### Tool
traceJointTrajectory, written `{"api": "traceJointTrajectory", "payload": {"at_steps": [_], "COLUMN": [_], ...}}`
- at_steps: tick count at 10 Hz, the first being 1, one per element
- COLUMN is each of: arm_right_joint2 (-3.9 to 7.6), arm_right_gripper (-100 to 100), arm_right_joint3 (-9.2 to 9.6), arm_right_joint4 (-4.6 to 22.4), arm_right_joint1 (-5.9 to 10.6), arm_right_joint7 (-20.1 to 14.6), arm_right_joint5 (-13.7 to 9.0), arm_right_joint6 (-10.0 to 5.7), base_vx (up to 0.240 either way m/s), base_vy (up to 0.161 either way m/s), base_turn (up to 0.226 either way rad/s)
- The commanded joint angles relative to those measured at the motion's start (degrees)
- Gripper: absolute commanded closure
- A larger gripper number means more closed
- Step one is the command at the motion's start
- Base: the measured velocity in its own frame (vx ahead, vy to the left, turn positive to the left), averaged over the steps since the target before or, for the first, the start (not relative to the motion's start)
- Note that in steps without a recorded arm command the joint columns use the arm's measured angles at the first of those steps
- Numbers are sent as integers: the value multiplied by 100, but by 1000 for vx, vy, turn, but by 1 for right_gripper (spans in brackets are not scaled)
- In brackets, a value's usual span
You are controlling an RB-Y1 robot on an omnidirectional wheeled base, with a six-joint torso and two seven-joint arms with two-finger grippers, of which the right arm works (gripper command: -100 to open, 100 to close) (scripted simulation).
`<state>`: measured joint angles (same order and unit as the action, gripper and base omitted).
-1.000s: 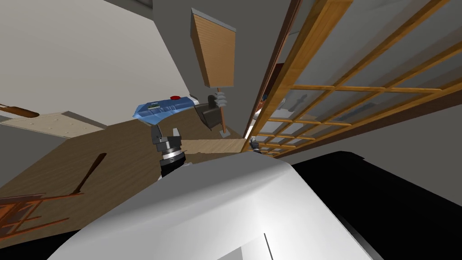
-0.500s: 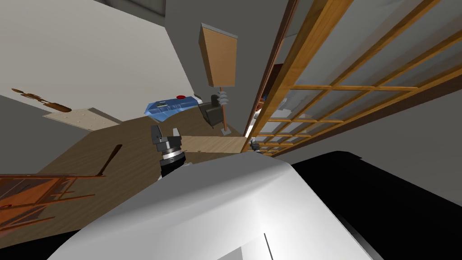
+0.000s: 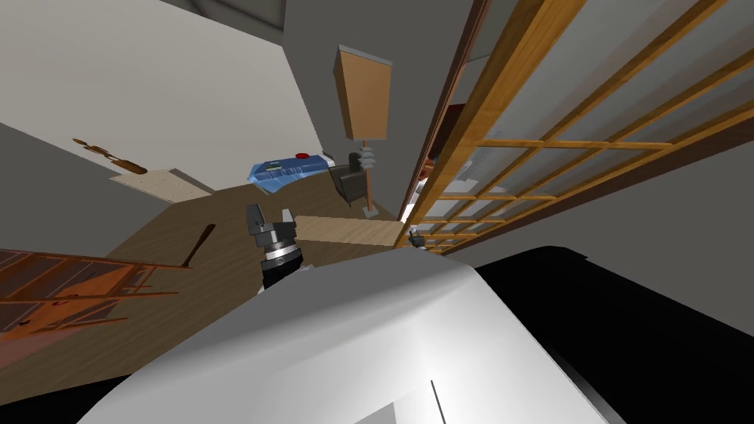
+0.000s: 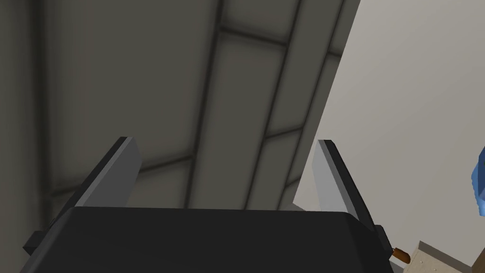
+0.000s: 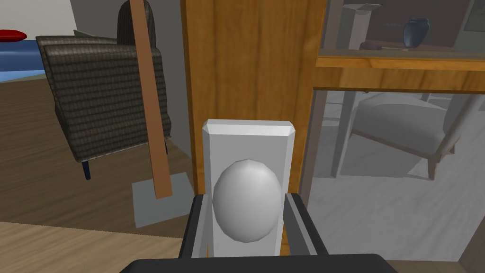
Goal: Pull the door open
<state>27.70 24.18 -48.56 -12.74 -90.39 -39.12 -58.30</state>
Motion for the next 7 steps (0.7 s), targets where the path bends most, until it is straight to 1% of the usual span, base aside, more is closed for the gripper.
{"api": "traceJointTrajectory", "payload": {"at_steps": [1, 5, 6, 7], "arm_right_joint2": [85, 284, 248, 283], "arm_right_gripper": [100, 100, 100, 100], "arm_right_joint3": [113, 347, 328, 393], "arm_right_joint4": [42, 72, 77, 131], "arm_right_joint1": [-59, -202, -183, -220], "arm_right_joint7": [-123, -363, -323, -405], "arm_right_joint5": [48, 145, 138, 190], "arm_right_joint6": [-152, -455, -381, -482], "base_vx": [-207, -208, -93, -120], "base_vy": [-41, -28, -8, -5], "base_turn": [120, 104, 25, 120]}}
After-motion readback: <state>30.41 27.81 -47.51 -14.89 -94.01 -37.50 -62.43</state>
